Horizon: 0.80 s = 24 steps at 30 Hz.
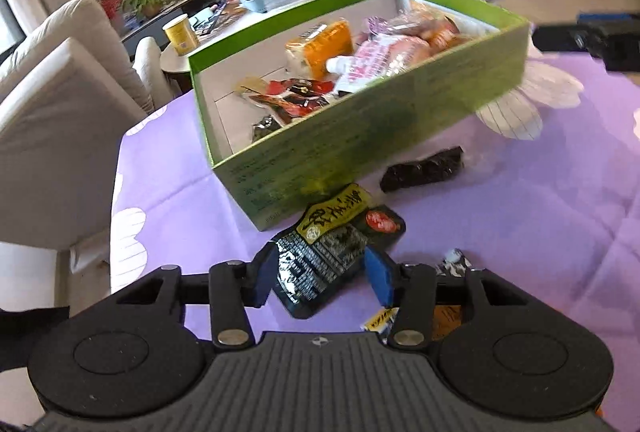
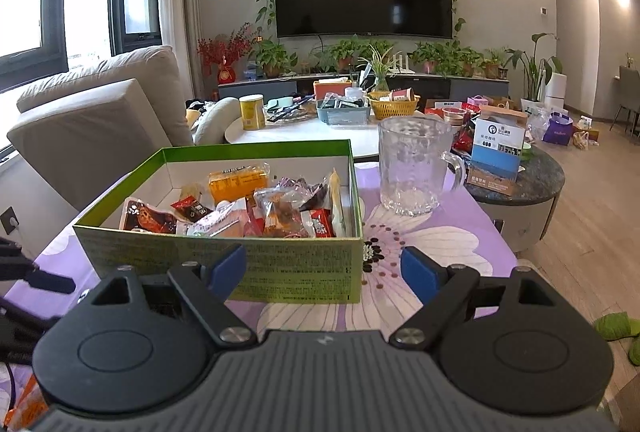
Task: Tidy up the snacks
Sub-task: 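Grasp the black snack bag with the left tool while the right moves toward the wrapped dark snack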
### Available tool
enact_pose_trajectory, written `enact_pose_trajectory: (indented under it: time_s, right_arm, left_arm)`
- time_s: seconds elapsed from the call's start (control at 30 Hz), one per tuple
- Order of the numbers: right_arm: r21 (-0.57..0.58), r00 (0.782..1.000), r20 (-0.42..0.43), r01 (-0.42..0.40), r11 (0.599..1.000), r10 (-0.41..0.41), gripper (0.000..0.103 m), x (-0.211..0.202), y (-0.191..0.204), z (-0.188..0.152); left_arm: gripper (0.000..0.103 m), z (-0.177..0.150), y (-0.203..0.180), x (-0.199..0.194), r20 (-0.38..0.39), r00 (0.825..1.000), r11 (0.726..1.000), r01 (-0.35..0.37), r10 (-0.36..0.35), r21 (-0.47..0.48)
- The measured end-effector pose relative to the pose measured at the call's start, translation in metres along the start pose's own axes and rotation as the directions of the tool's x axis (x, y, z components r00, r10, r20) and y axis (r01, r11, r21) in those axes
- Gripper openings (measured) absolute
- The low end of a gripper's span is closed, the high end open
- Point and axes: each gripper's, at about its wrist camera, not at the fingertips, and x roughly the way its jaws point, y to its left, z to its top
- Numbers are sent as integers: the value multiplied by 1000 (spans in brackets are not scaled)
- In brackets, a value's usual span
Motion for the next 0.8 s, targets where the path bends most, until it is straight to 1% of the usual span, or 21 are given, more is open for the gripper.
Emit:
enact_pose_trajectory:
  time_s: [0.03,0.1,0.2,0.27,0.33,0.4,0.43,0.47,0.53,0.6,0.7,0.77,0.8]
  right_arm:
    - [2,1000,-2,-3,1000,3,64,0,0,-1]
    - [6,1000,-9,-14,1000,14,64,1,2,-3]
    - [2,999,-21,-41,999,41,64,0,5,-7]
    - [-12,998,-29,-59,998,58,64,0,8,-9]
    - [-27,997,-37,-68,997,67,64,1,12,-13]
    - [-32,996,-50,-75,997,73,64,2,14,-15]
    - [-29,995,-56,-79,996,77,64,3,15,-17]
    - [-25,995,-61,-82,996,81,64,4,15,-17]
    - [-14,994,-71,-86,996,85,64,5,16,-19]
    - [-9,993,-75,-90,996,89,64,4,17,-20]
    - [-13,993,-76,-92,996,91,64,2,18,-20]
    - [-10,992,-81,-94,996,93,64,1,19,-21]
    - [-5,992,-85,-98,995,97,64,0,19,-22]
  left_arm:
    - [40,0,3,1,5,1000,1000,3,-3,-13]
    - [40,-1,6,1,5,1000,1000,-1,1,-23]
    - [39,-4,7,-4,7,1000,1000,-10,9,7]
    - [39,-8,4,-11,19,1000,998,-9,8,63]
    - [40,-14,-3,-17,28,1000,990,-17,13,140]
    - [40,-21,-12,-18,27,999,972,-33,28,234]
    - [40,-23,-18,-15,24,999,958,-49,44,281]
    - [40,-26,-22,-12,27,998,948,-70,65,311]
    - [40,-24,-29,-8,59,994,930,-109,94,350]
    - [39,-19,-31,-3,70,993,931,-110,91,348]
    - [40,-8,-31,4,78,994,947,-94,74,307]
    - [30,-5,-27,8,87,992,957,-116,96,265]
    - [16,-3,-24,9,84,991,964,-124,107,237]
